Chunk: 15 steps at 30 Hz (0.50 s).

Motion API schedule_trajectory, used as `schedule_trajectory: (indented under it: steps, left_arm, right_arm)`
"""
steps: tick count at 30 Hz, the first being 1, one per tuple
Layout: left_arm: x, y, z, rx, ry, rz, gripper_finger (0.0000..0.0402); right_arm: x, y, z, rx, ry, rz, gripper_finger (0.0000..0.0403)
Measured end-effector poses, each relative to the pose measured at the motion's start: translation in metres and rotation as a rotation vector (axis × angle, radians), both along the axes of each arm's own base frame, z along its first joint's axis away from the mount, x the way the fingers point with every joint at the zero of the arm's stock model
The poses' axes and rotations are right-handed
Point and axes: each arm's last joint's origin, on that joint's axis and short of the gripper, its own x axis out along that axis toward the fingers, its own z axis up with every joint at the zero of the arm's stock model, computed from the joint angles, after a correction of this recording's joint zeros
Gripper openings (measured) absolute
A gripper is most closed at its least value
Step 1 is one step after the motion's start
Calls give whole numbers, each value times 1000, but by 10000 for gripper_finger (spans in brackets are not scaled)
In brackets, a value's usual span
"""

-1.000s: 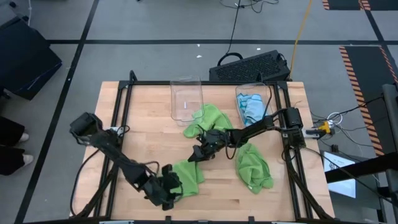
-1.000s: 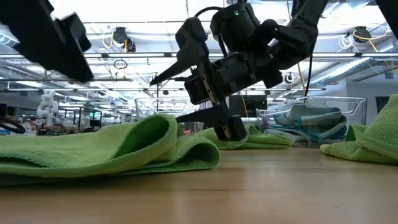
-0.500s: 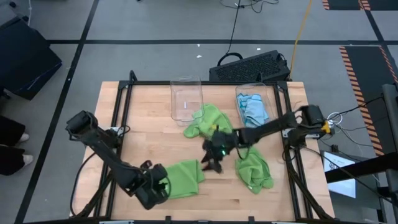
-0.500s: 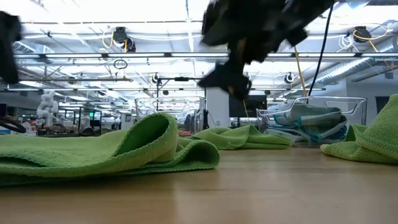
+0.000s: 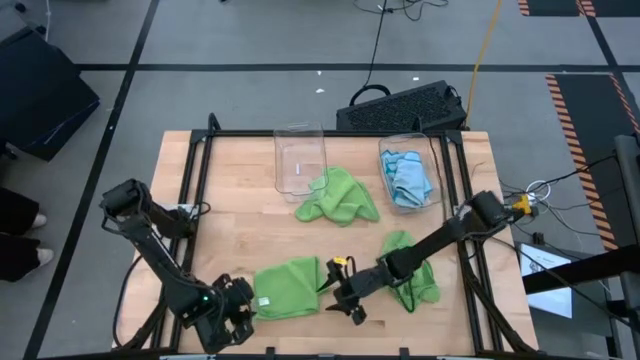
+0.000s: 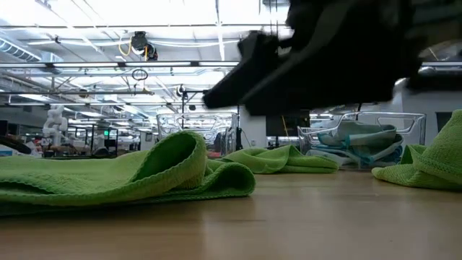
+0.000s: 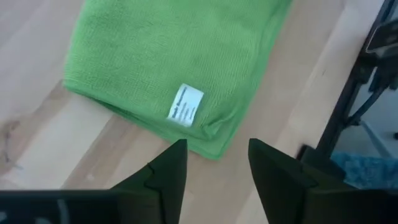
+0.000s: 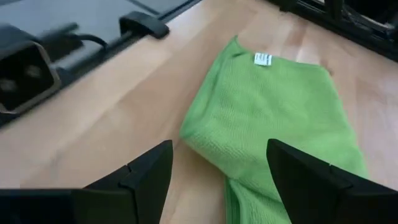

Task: Fold microfiber towels
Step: Fold the bottom left green microfiber towel

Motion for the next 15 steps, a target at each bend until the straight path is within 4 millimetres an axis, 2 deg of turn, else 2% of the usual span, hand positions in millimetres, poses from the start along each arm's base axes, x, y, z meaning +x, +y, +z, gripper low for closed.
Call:
schedule_trajectory:
  steps: [4,9,15]
  left_arm:
    - [-2,1,-2,36,6,-7,189]
    - [-3,0,-2,37,7,-24,207]
    - [-6,-2,-2,31,15,-38,214]
  right_arm:
    - [12,5,-20,-80,-16,35,251]
    - [32,16,-27,-205,-80,91,249]
    - [40,20,-30,-257,-78,62,205]
